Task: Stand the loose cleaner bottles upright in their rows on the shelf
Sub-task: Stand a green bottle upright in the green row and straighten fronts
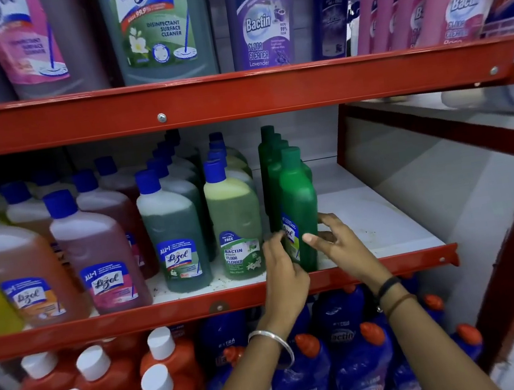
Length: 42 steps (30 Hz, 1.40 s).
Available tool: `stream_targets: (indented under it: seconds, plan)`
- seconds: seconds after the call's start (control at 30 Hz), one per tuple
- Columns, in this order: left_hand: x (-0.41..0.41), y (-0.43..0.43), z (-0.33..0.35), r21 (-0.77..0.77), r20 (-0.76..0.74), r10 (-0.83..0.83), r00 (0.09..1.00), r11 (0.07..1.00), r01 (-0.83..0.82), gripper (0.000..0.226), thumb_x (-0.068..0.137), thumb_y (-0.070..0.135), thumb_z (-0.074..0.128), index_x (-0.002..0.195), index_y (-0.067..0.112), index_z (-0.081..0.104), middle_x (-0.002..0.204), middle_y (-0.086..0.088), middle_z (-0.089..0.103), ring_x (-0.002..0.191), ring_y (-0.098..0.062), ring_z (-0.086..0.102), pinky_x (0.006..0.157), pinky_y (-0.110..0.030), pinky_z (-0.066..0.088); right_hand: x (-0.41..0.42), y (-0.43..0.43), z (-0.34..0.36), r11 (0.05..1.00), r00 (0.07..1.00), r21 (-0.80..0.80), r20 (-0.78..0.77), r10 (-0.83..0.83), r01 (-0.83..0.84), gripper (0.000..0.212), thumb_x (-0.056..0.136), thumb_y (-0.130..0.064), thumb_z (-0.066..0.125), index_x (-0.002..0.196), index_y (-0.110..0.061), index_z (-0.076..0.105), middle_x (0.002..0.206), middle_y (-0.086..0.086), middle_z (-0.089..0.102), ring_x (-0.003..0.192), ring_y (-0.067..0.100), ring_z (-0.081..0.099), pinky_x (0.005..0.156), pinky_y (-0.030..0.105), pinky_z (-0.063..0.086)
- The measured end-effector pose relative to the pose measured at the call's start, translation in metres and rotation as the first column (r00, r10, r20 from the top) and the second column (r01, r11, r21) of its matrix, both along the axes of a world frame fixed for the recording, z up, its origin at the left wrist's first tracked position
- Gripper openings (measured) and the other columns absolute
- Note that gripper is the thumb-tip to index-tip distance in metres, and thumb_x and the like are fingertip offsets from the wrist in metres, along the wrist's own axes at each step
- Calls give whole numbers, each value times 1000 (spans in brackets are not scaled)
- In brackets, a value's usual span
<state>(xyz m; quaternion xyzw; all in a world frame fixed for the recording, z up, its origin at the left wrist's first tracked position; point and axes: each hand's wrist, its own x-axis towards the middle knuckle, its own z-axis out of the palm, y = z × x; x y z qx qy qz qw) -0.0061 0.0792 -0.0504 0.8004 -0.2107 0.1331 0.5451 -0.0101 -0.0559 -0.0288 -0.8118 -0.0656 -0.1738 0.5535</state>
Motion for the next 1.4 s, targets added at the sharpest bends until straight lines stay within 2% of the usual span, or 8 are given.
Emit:
stream_targets:
  seconds: [0.13,0.4,0.67,0.77,0.87,1.1,1.27,1.4]
  plan:
    - [15,-8,12,24,-125,-11,992,1000,14,71,72,-12,44,139,4,24,130,-18,45,119,-30,47,98,-32,42,2,-6,-5,996,1000,85,6,21,-21,30,95,-14,49,121,-25,42,122,-4,57,111,10,58,90,20,49]
    - [12,-6,5,59,-73,68,995,996,-64,67,65,-9,46,129,2,32,124,-16,41,120,-31,44,103,-42,42,17,-18,0,986,996,169,-88,16,-1,29,99,-20,37,126,-14,47,118,4,60,107,17,59,93,28,50]
    - [7,-2,15,58,-51,-77,996,995,80,75,91,1,38,146,27,-6,153,-3,16,122,0,27,99,-17,30,15,-8,-6,957,994,269,-18,-112,113,25,98,-24,38,112,-24,59,103,1,67,93,8,65,81,21,56]
    - [3,-1,18,116,-62,-121,991,985,128,81,91,12,39,140,40,-20,152,0,19,116,-12,44,92,-29,44,15,-5,-5,968,987,191,-34,-160,164,36,96,-32,41,118,-13,62,106,7,67,98,21,65,92,39,53]
    - [-2,2,20,147,-110,-123,986,979,139,90,85,17,42,135,47,-26,139,-2,26,102,-22,51,90,-40,49,10,-2,-4,965,982,179,-35,-187,190,35,97,-31,40,110,-10,66,99,8,68,89,16,65,90,39,54]
    - [-15,17,17,185,-136,-189,973,960,212,96,82,9,44,135,41,-30,125,8,20,115,-12,36,98,-29,38,-9,-3,-7,981,988,114,-30,-154,157,25,96,-35,42,91,-29,65,95,8,69,94,26,67,90,48,54]
    - [-20,29,17,224,-120,-227,966,942,249,96,83,3,43,138,36,-28,140,2,19,124,-8,28,102,-25,30,-18,-1,-7,983,988,106,-38,-147,150,29,96,-37,43,80,-33,67,94,11,71,102,35,66,90,57,51]
    - [-19,34,18,212,-125,-263,957,935,284,92,83,1,44,142,34,-19,150,3,14,135,-9,23,101,-12,29,-21,5,-3,976,980,92,-62,-192,197,26,96,-35,44,89,-26,67,95,10,69,92,25,67,82,42,56]
